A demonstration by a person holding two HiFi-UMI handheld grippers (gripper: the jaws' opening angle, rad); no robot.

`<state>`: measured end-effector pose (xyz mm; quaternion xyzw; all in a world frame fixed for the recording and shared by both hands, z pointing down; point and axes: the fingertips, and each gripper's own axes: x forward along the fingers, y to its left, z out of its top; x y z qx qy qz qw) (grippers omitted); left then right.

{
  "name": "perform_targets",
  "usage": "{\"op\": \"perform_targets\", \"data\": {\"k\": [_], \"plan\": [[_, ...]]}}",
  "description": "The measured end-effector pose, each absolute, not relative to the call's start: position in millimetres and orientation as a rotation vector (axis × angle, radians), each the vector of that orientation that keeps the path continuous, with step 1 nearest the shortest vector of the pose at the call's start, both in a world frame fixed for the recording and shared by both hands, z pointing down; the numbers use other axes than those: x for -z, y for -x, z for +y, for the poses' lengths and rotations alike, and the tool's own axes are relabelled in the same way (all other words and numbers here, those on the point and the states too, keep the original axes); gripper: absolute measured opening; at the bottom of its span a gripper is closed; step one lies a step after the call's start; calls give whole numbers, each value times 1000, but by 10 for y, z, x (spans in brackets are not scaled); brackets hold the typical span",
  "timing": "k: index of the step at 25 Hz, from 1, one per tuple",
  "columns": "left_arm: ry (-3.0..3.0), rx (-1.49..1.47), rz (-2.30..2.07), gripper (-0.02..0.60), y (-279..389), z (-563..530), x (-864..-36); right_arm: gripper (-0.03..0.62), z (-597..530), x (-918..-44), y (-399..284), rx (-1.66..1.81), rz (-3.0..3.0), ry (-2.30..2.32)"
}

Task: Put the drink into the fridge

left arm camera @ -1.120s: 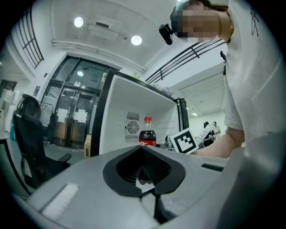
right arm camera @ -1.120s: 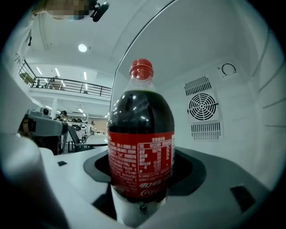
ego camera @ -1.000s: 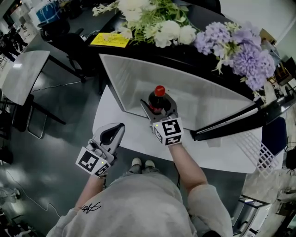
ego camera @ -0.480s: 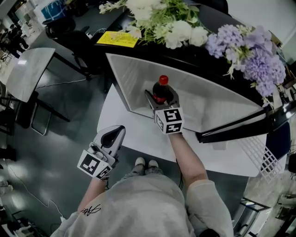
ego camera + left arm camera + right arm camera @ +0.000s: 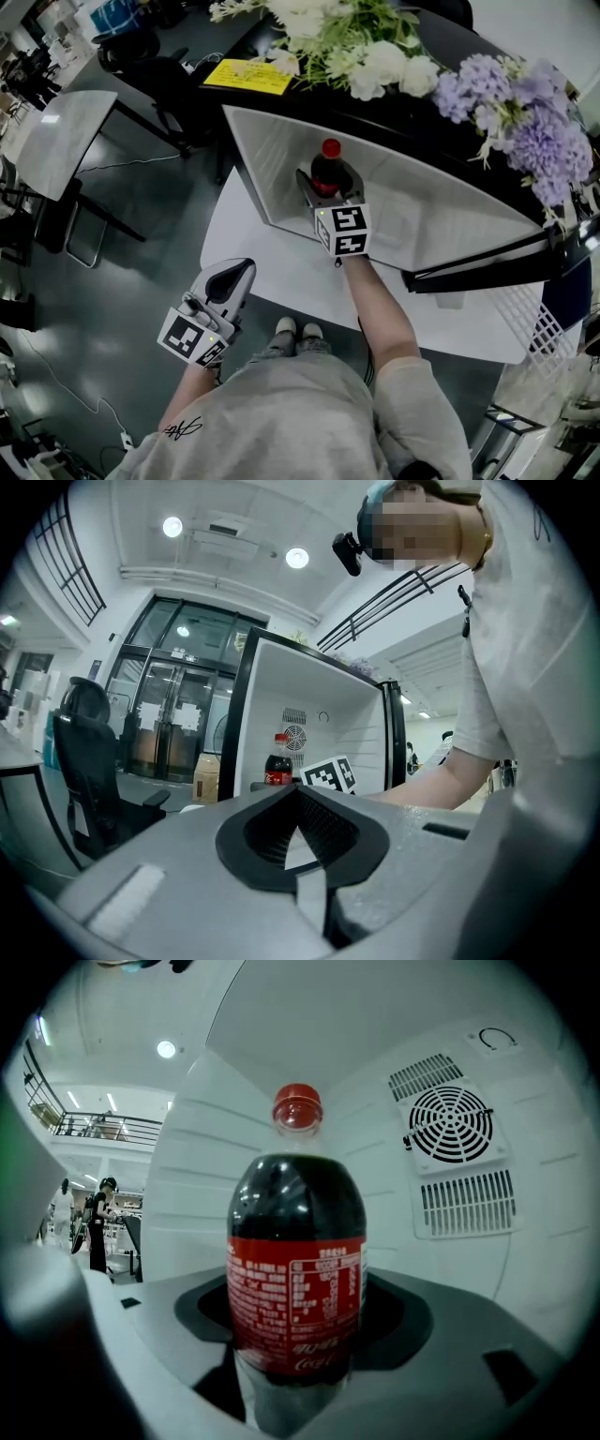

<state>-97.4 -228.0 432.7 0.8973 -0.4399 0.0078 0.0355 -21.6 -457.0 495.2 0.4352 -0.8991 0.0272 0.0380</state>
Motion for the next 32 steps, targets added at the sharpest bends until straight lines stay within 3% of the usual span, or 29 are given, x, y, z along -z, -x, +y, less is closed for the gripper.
{"op": "perform_targets", "data": {"k": [32], "plan": [[-2684, -63, -1419, 3, 1022, -2214, -4449, 319, -5207, -4967, 327, -84, -2757, -1343]]}}
